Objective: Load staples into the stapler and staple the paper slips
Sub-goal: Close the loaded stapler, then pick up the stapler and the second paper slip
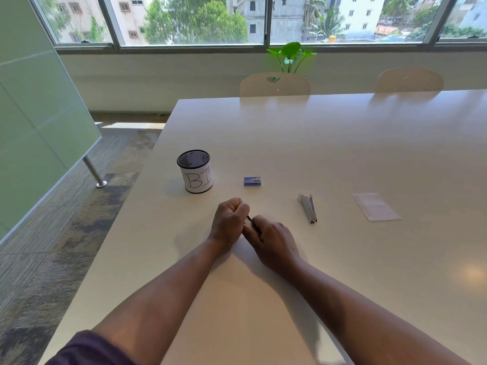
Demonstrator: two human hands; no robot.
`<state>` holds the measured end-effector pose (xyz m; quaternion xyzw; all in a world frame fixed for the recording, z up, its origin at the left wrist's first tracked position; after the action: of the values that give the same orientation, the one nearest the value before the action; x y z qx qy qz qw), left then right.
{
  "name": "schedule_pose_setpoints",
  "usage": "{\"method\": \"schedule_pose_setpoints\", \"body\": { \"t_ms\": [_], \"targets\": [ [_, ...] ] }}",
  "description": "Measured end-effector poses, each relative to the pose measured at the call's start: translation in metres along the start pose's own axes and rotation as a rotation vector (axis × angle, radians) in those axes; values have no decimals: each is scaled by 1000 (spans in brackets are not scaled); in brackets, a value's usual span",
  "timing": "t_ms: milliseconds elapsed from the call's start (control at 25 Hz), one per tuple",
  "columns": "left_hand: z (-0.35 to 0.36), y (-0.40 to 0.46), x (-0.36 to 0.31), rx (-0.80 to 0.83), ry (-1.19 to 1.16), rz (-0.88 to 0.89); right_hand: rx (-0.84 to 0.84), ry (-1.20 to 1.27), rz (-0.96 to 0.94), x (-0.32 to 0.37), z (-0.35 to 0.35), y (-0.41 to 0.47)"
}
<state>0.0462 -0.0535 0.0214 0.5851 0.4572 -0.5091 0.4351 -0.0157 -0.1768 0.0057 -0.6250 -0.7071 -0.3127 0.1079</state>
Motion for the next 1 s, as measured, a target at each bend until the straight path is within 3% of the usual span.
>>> {"method": "schedule_pose_setpoints", "body": {
  "t_ms": [600,1000],
  "targets": [
    [-2,-5,3,27,-165,-18,-46,72,84,-3,0,1],
    [6,-8,6,114,0,86,-154,116,156,-5,-5,-6]
  ]
}}
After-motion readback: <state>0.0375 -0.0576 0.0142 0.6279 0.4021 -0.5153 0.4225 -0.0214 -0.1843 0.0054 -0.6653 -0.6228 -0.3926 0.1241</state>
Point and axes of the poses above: each hand's wrist, its own y-axis towards the middle knuckle, its own z-axis out of the palm, x = y × z, the point moved 2 cm from there along y, towards the middle knuckle, and after that the axes turned 3 degrees about x, right-handed, at the moved point
